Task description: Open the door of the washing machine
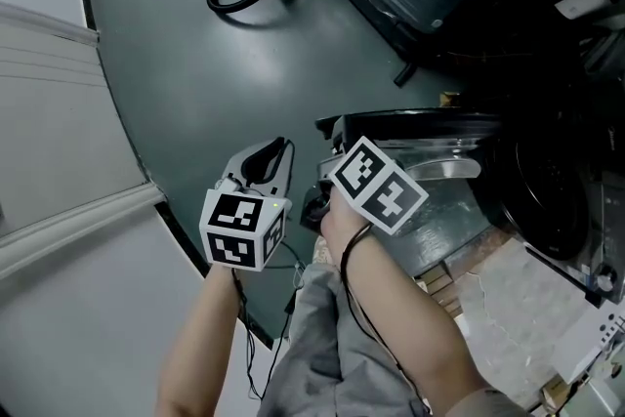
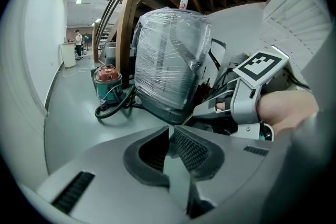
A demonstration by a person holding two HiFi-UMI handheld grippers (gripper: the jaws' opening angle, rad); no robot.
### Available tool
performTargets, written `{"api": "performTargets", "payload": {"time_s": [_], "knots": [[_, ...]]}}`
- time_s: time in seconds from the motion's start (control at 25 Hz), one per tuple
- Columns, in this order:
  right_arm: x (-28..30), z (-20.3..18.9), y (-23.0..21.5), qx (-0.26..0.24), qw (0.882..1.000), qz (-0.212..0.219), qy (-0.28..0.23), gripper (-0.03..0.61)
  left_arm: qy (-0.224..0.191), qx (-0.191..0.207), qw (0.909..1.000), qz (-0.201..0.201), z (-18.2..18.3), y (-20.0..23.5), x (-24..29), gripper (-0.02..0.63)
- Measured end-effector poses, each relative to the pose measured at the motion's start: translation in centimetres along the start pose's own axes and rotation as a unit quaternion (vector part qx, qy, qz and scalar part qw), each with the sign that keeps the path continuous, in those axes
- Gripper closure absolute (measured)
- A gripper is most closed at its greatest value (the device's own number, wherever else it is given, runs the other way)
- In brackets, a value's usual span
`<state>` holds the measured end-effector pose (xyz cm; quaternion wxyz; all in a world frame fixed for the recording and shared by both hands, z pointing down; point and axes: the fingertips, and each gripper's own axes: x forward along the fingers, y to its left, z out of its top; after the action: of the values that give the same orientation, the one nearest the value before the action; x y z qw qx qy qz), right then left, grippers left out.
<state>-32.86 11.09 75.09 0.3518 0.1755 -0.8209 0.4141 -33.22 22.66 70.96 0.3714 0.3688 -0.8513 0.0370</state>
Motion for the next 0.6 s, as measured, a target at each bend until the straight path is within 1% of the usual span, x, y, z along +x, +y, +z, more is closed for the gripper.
{"api": "performTargets", "payload": {"time_s": [0.16,0.28,0.4,0.52,0.6], "knots": [[0.4,0.1,0.2,-0.008,1.000,0.009,0.019,0.469,0.003,-0.001,1.0000,-0.003,-0.1,-0.3,0.0,0.566],[0.0,0.4,0.3,-0.028,0.999,0.015,0.024,0.469,0.003,0.003,1.0000,-0.005,0.3,-0.6,-0.2,0.566],[-1.4,0.6,-0.2,-0.047,0.998,0.013,0.028,0.471,0.006,0.004,0.9999,-0.008,0.5,-1.4,-0.7,0.566],[-3.5,0.9,-0.3,-0.044,0.998,0.012,0.041,0.472,0.011,0.005,0.9998,-0.013,1.4,-2.5,-1.9,0.566],[-5.1,1.6,0.3,-0.043,0.998,0.021,0.044,0.483,0.012,0.012,0.9998,-0.013,2.5,-3.2,-2.9,0.566]]}}
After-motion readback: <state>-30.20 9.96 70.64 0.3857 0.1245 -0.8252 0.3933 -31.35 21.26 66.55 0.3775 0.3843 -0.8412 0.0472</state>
